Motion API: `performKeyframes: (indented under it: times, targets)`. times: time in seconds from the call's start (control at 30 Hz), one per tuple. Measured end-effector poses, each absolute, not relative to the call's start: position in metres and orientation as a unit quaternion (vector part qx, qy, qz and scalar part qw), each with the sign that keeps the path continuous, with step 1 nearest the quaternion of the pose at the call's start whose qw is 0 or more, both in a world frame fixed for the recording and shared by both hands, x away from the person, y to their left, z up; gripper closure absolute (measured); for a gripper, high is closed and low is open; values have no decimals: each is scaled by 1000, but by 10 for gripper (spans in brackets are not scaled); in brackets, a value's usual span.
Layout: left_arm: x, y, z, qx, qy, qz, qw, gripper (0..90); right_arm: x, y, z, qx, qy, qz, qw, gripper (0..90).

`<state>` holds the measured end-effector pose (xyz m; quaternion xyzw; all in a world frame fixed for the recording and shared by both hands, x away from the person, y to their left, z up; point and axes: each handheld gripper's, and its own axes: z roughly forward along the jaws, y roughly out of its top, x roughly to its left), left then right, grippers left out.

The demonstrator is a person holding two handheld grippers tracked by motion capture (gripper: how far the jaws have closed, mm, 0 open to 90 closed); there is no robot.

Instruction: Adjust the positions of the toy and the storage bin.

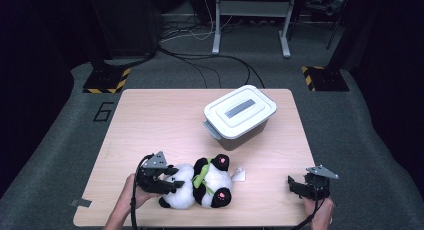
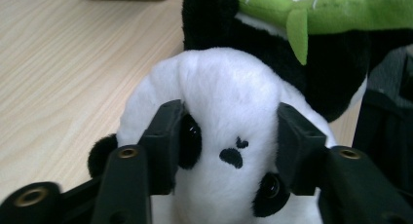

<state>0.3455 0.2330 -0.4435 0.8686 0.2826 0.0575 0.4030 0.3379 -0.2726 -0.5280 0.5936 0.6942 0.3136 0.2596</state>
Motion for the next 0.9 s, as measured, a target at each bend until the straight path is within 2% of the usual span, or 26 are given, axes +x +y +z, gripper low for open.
performKeyframes:
  times: [0.07, 0.17, 0.23, 0.3, 0.57, 0.9]
  targets:
    - [340, 229, -441, 855, 314, 70, 407, 352, 338, -273, -528, 594, 694, 314, 260, 136]
    - [332, 224, -434, 829, 354, 76, 426, 295, 338, -273, -528, 595, 694, 313, 259, 136]
    - [327, 219, -431, 822, 360, 80, 435, 234, 338, -273, -528, 594, 694, 313, 259, 137]
    - [320, 209, -429, 816, 367, 89, 438, 211, 338, -273, -528, 594, 694, 313, 259, 136]
    - [304, 171, -427, 806, 364, 120, 451, 177, 338, -272, -528, 595, 694, 313, 259, 137]
    - [297, 156, -413, 801, 357, 134, 462, 160, 338, -272, -528, 594, 694, 314, 259, 137]
